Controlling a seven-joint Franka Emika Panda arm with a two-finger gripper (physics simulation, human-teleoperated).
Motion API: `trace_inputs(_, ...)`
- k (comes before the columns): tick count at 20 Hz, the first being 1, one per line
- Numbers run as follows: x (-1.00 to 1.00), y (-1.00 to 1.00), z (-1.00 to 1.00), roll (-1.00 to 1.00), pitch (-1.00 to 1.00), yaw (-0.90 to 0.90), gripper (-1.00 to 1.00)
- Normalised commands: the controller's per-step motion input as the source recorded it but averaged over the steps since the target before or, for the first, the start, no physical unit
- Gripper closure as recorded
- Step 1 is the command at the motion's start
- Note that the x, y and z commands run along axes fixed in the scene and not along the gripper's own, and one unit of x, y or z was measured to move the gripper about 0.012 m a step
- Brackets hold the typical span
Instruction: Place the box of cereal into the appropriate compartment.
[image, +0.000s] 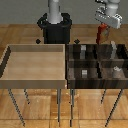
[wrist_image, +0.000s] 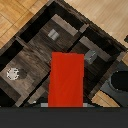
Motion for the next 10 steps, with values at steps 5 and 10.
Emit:
trace_inputs(5,0.00,1.00,0.00,0.00,0.00,0.00,1.00)
trace_inputs(10,0.00,0.20,-0.40,0.00,0.00,0.00,1.00)
